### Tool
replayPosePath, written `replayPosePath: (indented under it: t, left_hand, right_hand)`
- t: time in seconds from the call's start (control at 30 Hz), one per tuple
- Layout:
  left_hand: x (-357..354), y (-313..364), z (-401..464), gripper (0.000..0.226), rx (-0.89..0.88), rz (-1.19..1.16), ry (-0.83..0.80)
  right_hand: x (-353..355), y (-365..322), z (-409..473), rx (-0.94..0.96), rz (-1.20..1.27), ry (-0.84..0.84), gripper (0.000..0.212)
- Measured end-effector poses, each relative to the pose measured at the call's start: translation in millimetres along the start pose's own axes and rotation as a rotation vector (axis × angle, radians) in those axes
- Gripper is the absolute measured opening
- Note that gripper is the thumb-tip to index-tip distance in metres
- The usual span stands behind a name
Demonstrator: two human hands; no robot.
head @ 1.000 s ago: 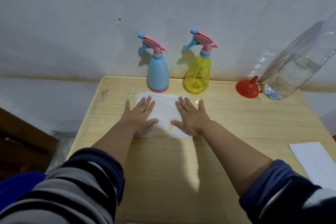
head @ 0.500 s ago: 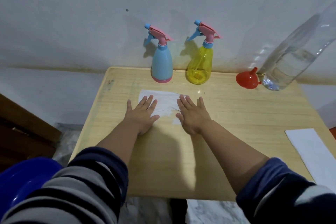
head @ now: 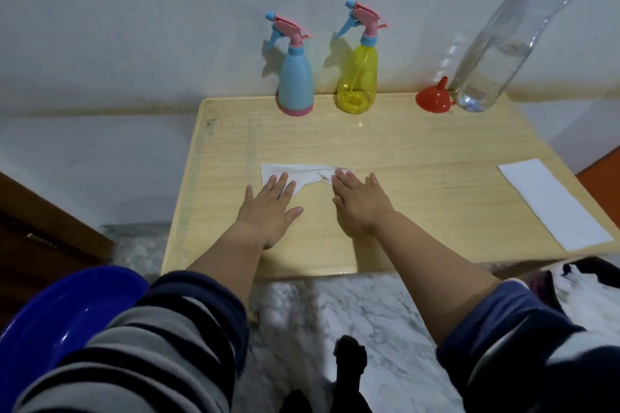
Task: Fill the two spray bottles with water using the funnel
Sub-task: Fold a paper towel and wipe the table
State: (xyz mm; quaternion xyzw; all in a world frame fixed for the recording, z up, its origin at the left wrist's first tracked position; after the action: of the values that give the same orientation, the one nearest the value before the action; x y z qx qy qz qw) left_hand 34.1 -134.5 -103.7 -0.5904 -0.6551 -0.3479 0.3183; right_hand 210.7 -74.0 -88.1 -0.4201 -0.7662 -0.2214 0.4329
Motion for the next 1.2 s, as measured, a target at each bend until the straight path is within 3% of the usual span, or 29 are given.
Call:
replayPosePath:
  t: [0.33,0.53,0.83,0.93,1.03,1.2]
  left_hand:
    - [-25.2,15.7,-38.1,0.058,-0.044,-0.103,0.117]
    - [-40.0,18.9,-56.6,0.051,-0.049,-0.096,0.192]
    - [-54.4,29.9,-87.2,0.051,-0.1,-0.21,0.333]
    - [-51.1,33.4,-100.3,0.044,-0.082,-0.296,0.297]
    - [-40.4,36.4,-107.1,0.029,-0.038,-0.217,0.24]
    - [-12.6,41.1,-87.2,0.032,0.002,-0.164,0.256]
  right_hand:
    - [-26.0,-15.4,-34.8,0.021,0.163,0.066,0.053]
    - [-33.9,-20.0,-58.6,-0.003,0.253,0.223,0.043]
    - [-46.9,-25.8,-86.3,-0.048,0.196,0.304,0.034]
    - [-50.1,-25.0,-94.3,-0.038,0.253,0.316,0.032]
    - [-54.4,-21.3,-96.0,0.002,0.251,0.327,0.032]
    - [-32.9,0.9,-91.2,0.007,0.321,0.417,0.04]
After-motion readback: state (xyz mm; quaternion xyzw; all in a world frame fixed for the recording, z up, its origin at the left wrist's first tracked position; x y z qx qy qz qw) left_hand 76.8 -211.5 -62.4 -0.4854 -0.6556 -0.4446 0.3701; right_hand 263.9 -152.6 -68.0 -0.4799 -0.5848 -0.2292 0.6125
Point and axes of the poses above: each hand's wrist, its own z-axis towards the middle knuckle, its own x-axis out of the back of the hand, y = z × x, the point moved 3 cm from there along z, towards the middle knuckle, and after that the axes turned 14 degrees about -y, right-handed, at the moved point
